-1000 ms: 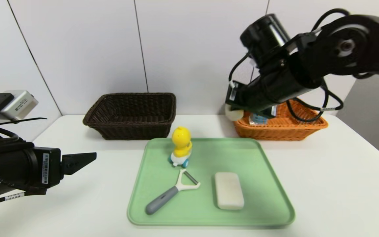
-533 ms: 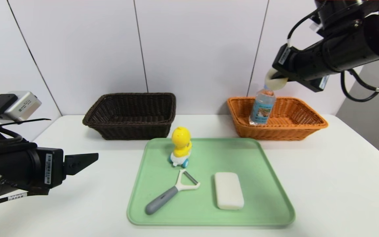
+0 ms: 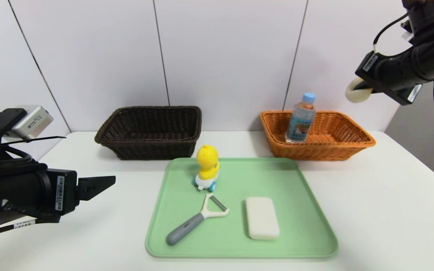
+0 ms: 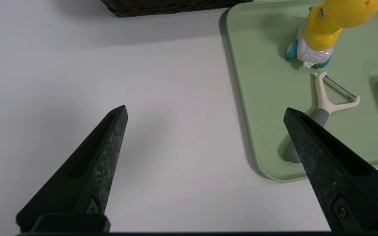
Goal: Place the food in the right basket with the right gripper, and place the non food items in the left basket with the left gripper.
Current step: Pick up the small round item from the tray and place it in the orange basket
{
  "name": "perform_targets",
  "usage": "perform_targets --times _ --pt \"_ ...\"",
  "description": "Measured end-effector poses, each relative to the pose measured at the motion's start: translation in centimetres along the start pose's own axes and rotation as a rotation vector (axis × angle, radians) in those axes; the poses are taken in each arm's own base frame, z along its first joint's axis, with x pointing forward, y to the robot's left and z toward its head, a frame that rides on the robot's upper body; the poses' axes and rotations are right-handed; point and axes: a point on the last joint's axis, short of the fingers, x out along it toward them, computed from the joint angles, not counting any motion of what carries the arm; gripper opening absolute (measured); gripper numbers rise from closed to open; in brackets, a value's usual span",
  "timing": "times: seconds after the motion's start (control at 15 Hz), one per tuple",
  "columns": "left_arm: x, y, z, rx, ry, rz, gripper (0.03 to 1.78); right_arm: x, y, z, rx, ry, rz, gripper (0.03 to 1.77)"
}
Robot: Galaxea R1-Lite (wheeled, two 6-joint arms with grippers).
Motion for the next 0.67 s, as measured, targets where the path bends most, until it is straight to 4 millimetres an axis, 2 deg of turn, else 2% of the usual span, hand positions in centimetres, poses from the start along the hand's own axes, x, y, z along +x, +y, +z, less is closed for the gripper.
perform_targets --times 0.27,0.67 --pt "0.2 0.0 -0.1 0.001 0.007 0.003 1.69 3.9 -1.4 0.3 0.024 0.057 -0.039 0.09" --pt "0.6 -0.2 0.3 -0.005 -0.011 -0.007 1.69 12.1 -3.1 -0.6 0.037 0.098 -0.107 0.09"
